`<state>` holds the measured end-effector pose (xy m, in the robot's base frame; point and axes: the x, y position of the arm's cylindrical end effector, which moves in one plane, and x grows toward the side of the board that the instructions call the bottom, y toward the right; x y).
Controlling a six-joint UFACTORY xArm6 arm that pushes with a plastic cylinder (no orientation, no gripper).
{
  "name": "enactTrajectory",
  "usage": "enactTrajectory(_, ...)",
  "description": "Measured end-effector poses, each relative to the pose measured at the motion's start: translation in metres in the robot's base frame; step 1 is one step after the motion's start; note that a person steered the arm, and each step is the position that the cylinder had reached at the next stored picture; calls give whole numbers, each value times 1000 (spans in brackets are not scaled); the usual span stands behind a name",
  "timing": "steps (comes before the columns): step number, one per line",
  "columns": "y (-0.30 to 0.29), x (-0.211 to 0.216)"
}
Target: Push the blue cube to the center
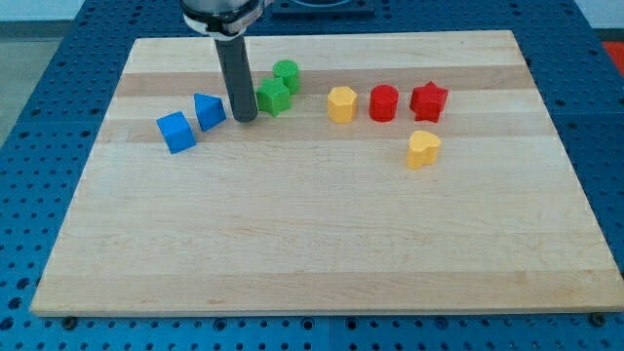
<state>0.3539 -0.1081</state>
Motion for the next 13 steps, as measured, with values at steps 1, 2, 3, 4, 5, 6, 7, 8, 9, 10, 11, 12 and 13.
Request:
enactTrajectory(1,-3,-19)
enactTrajectory(2,-22,-36)
enactTrajectory(3,-57,-44)
enactTrajectory(4,-96,-44)
enactTrajectory(5,-114,-33)
enactTrajectory(6,-114,-2)
enactTrajectory(7,-113,9)
enactTrajectory(8,-107,18)
enactTrajectory(9,-70,33)
enactTrajectory(10,-38,47)
enactTrajectory(11,-27,54)
enactTrajectory(12,-30,48)
enactTrajectory(13,-51,40)
